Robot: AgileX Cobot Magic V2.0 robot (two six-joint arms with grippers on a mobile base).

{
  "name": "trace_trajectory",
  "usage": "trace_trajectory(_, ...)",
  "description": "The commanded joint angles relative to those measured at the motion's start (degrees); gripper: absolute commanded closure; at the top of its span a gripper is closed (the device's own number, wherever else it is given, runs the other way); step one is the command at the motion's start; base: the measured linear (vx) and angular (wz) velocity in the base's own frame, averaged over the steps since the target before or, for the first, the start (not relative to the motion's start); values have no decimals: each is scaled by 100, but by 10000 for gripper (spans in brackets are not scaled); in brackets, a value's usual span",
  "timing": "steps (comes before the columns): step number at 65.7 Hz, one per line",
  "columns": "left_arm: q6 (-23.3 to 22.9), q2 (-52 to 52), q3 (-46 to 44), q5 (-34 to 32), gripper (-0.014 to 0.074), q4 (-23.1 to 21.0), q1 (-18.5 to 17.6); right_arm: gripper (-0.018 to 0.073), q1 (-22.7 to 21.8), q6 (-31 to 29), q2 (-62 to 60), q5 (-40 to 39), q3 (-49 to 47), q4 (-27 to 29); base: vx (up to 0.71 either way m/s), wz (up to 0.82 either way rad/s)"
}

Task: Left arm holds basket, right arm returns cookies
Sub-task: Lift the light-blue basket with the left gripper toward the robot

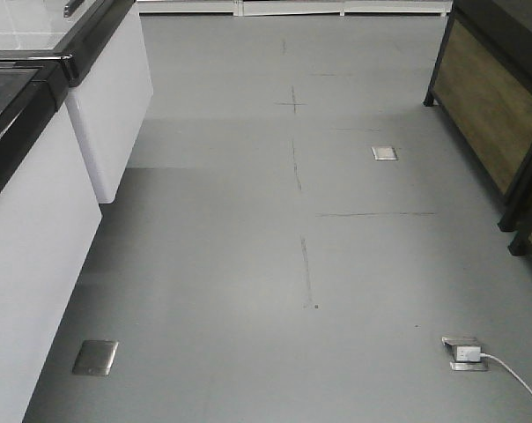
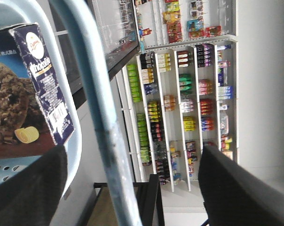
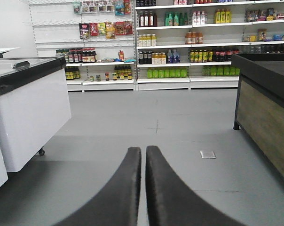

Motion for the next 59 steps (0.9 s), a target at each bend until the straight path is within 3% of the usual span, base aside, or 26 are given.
trace_trajectory(1, 53, -161, -175, 76, 92, -685, -52, 570, -8, -23, -78, -398, 106, -44, 0, 0)
trace_trajectory(9, 105, -85, -175, 89, 302, -980, -59, 570, -8, -23, -78, -398, 106, -44, 0, 0)
trace_trajectory(17, 275, -80, -175, 149, 605, -1498, -53, 570, -8, -23, -78, -398, 106, -44, 0, 0)
trace_trajectory(27, 829, -183, -225, 496, 605, -1584, -149, 570, -8, -23, -78, -398, 106, -44, 0, 0)
trace_trajectory(35, 892, -484, -225, 463, 603, -1584, -465, 570, -8, -23, -78, -398, 106, -44, 0, 0)
trace_trajectory(59, 912, -1707, -225, 439, 602, -1584, -1913, 570, -8, -23, -78, -398, 106, -44, 0, 0)
